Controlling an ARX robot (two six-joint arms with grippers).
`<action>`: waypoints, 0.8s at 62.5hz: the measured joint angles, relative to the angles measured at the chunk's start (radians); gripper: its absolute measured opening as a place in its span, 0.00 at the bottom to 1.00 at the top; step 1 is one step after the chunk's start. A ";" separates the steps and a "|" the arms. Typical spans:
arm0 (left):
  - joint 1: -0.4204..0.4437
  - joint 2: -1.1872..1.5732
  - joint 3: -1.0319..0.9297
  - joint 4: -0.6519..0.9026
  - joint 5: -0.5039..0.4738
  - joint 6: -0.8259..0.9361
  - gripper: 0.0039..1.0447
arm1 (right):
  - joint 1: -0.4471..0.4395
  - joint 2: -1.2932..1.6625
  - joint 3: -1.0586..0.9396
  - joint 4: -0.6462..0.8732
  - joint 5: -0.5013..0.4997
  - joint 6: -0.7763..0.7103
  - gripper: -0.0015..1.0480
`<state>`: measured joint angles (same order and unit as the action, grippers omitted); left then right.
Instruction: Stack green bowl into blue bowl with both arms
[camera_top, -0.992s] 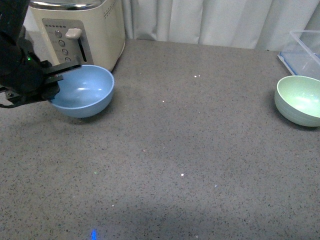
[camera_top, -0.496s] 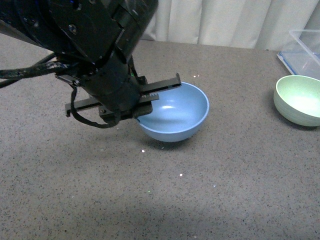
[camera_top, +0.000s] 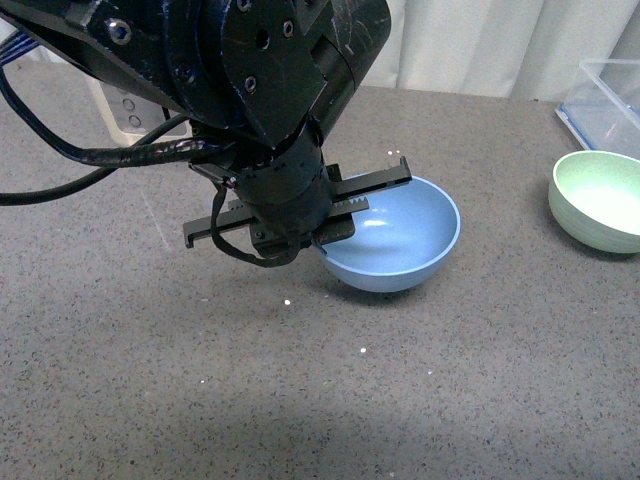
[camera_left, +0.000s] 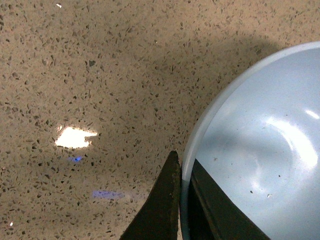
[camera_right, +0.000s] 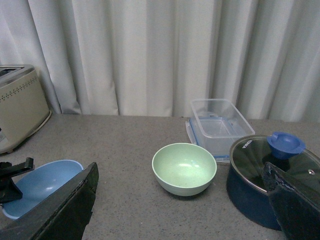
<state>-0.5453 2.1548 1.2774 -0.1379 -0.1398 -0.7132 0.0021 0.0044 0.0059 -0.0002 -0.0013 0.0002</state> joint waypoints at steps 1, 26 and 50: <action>0.000 0.003 0.005 0.000 0.000 -0.003 0.04 | 0.000 0.000 0.000 0.000 0.000 0.000 0.91; 0.003 0.015 0.035 -0.006 -0.007 -0.014 0.04 | 0.000 0.000 0.000 0.000 0.000 0.000 0.91; -0.002 0.015 0.033 -0.005 -0.011 -0.014 0.04 | 0.000 0.000 0.000 0.000 0.000 0.000 0.91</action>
<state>-0.5472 2.1700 1.3102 -0.1432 -0.1505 -0.7269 0.0021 0.0044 0.0059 -0.0002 -0.0013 0.0002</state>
